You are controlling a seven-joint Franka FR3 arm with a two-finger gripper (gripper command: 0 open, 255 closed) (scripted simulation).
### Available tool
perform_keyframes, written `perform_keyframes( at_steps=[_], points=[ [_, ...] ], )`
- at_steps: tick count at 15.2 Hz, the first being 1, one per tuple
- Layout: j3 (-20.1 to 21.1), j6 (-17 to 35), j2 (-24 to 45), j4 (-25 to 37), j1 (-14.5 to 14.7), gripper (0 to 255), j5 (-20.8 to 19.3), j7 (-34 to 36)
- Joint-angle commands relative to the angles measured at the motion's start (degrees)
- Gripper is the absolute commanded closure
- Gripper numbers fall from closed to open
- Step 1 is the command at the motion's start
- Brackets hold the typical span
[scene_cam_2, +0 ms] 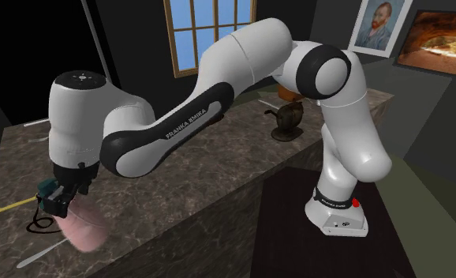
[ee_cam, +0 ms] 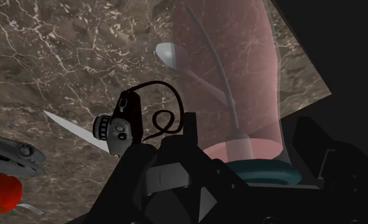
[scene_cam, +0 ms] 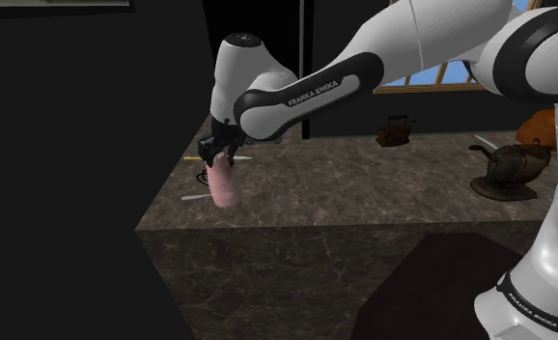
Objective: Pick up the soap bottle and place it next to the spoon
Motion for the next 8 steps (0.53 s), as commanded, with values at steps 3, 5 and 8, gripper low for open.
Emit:
perform_keyframes(
  at_steps=[3, 5, 8],
  points=[
    [-0.4, 2.6, 0.9, -1.6, 0.1, 255, -0.6, 0.7],
    [-0.6, 3.8, 1.5, -2.3, 0.2, 255, -1.0, 1.0],
    [-0.9, 5.6, 2.3, -3.3, 0.4, 255, -1.5, 1.6]
  ],
)
